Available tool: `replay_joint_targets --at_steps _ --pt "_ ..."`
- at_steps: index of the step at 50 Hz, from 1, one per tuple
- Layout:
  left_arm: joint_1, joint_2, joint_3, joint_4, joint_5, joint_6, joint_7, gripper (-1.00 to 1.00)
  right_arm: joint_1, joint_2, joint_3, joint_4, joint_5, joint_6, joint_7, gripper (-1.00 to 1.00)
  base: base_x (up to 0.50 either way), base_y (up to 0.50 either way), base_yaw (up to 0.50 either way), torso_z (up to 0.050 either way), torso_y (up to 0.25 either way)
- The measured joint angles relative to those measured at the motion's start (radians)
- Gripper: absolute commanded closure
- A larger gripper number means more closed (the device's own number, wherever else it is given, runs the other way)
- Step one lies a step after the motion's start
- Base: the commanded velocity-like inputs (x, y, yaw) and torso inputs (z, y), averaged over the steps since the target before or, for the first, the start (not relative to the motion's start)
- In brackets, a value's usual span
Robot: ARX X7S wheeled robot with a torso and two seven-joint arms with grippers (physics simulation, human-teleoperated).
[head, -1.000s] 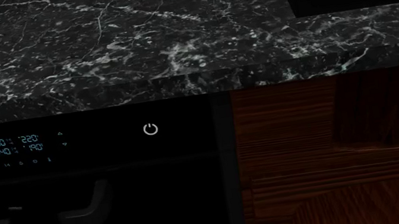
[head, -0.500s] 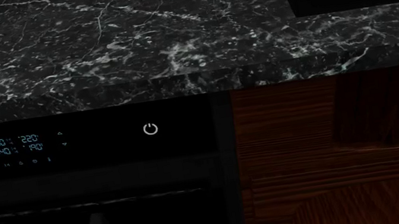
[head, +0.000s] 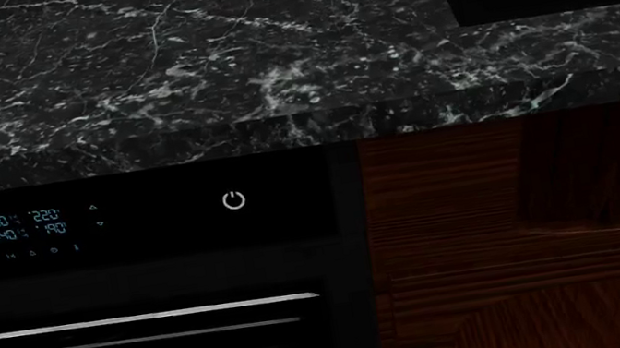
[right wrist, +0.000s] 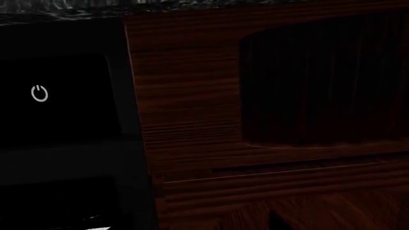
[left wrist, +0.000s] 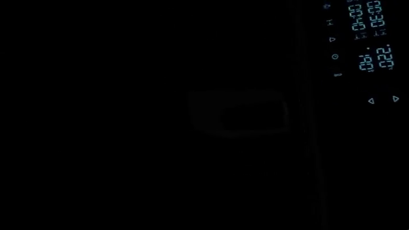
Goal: Open the dishwasher door
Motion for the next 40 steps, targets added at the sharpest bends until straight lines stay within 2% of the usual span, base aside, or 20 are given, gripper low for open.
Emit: replay_joint_targets --at_steps 19,40 --pt "0.168 -0.034 -0.017 0.135 -0.010 -0.082 -0.023 1.00 -0.002 0.006 0.005 0.008 0.010 -0.016 0.005 -1.00 0.00 0.00 0.00 0.001 0.000" --pt "0.313 -0.050 -0.026 0.195 -0.022 -0.114 -0.095 1.00 -0.005 0.016 0.013 0.003 0.019 -0.022 0.016 -1.00 0.00 0.00 0.00 0.000 0.000"
